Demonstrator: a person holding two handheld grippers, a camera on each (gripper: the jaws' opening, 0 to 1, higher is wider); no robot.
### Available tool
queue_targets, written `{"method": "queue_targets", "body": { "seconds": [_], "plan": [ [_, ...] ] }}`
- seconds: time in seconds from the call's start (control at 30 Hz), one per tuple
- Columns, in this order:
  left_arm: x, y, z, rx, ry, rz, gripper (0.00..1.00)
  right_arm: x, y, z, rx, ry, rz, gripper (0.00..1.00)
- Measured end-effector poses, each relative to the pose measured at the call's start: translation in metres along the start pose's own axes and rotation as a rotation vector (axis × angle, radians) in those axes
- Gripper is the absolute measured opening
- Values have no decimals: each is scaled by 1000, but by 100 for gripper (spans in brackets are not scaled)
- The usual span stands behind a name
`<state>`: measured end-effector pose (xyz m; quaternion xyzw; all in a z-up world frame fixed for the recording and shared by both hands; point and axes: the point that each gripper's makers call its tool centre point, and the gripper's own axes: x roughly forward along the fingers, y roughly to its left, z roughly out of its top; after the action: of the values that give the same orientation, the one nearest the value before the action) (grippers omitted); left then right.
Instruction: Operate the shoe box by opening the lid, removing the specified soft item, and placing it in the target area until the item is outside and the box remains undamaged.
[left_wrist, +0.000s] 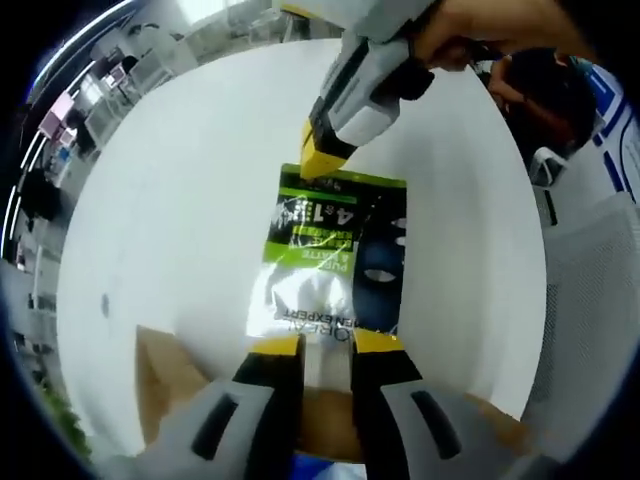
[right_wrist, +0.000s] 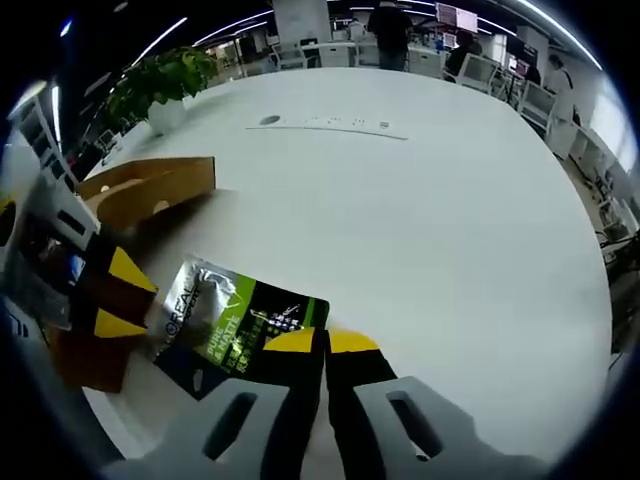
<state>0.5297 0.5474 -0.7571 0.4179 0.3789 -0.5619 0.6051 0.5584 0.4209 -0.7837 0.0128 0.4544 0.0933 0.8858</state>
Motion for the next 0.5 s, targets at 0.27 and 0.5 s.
{"method": "queue_targets", "body": {
  "seconds": [0.27,0.5],
  "plan": [
    [-19,1,3,-67,-71,-2,17,-2,-5,0,-6,0,-23,2],
    [-39,5,3,-133,-143,4,20,-12,-7,4,-21,-25,-29,6]
  ]
}}
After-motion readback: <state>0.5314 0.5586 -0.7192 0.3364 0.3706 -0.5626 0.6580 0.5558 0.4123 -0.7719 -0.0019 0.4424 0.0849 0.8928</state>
